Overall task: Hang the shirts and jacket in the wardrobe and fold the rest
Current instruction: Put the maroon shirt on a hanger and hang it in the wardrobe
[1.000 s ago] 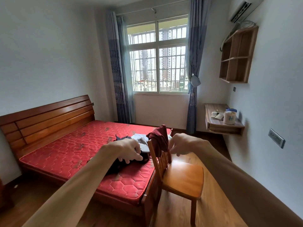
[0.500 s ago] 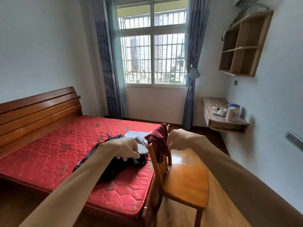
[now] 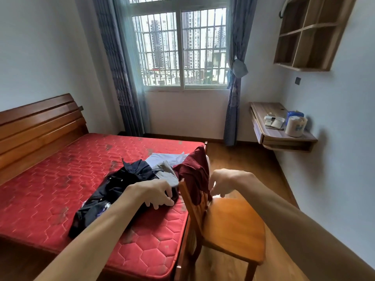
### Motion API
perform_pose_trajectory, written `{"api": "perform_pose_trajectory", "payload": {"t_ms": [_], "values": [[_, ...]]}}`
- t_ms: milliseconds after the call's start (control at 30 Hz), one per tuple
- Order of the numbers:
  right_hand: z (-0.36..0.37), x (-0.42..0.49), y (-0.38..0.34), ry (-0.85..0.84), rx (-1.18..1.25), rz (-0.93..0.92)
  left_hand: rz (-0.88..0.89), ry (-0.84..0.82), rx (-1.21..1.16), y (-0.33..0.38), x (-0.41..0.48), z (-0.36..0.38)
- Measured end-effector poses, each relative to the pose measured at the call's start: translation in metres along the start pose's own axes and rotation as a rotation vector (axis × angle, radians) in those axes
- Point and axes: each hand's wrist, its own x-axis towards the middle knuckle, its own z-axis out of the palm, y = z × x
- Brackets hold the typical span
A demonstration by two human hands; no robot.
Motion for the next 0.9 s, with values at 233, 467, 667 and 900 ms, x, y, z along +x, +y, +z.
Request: {"api": "perform_pose_trajectory", "payload": {"t_ms": [233, 467, 667, 900], "values": [[-0.046, 0.095, 0.057, 0.040, 0.050, -0.048, -0.015, 0.023, 0.023, 0.018, 0.104, -0.047], [-0.084, 0.184, 0.106, 0.061, 0.076, -0.089, -0.030, 0.034, -0.028, 0.029, 0.184, -0.078], [-0.077, 0.244, 0.128, 0.035, 0.092, -0.136, -0.059, -0.026, -0.043, 0.019, 0.241, -0.080], [-0.084, 0.316, 0.141, -0.027, 0.109, -0.129, -0.069, -0.117, -0.035, 0.004, 0.302, -0.094]]}}
